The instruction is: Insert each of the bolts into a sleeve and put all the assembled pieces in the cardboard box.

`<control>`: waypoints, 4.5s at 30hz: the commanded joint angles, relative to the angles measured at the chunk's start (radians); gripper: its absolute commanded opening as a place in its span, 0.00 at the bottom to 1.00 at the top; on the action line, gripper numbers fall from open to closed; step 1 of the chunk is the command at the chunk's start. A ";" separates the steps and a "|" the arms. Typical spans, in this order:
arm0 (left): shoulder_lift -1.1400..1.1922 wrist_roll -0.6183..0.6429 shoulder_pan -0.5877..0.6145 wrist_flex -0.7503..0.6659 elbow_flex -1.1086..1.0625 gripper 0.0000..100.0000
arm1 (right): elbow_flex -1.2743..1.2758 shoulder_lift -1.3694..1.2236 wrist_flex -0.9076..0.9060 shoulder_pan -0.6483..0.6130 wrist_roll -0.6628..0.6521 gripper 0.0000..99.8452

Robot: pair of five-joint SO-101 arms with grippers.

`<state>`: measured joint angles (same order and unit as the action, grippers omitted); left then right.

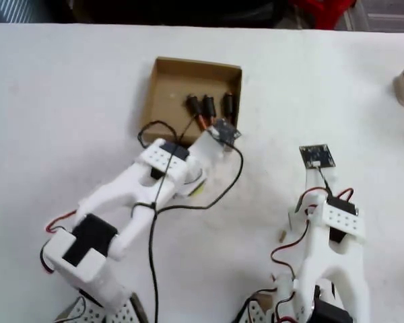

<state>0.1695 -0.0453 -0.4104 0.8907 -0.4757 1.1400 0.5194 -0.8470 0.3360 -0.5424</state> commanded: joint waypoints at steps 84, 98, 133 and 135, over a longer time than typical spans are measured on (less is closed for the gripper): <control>-0.499 -0.133 0.248 -0.255 -0.361 0.02 | -0.150 0.035 0.102 -0.423 0.453 0.02; -0.863 0.052 0.495 -0.296 -0.600 0.02 | -0.084 0.027 0.513 -0.822 0.629 0.02; -0.940 0.058 0.567 -0.505 -0.735 0.02 | 0.186 -0.759 2.394 -1.046 0.621 0.02; -0.940 0.058 0.567 -0.523 -0.746 0.02 | 0.224 -0.759 2.437 -1.047 0.621 0.02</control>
<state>-0.7342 0.0100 0.1435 0.4212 -1.2275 1.3334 -0.2432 1.5129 -0.7043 0.0790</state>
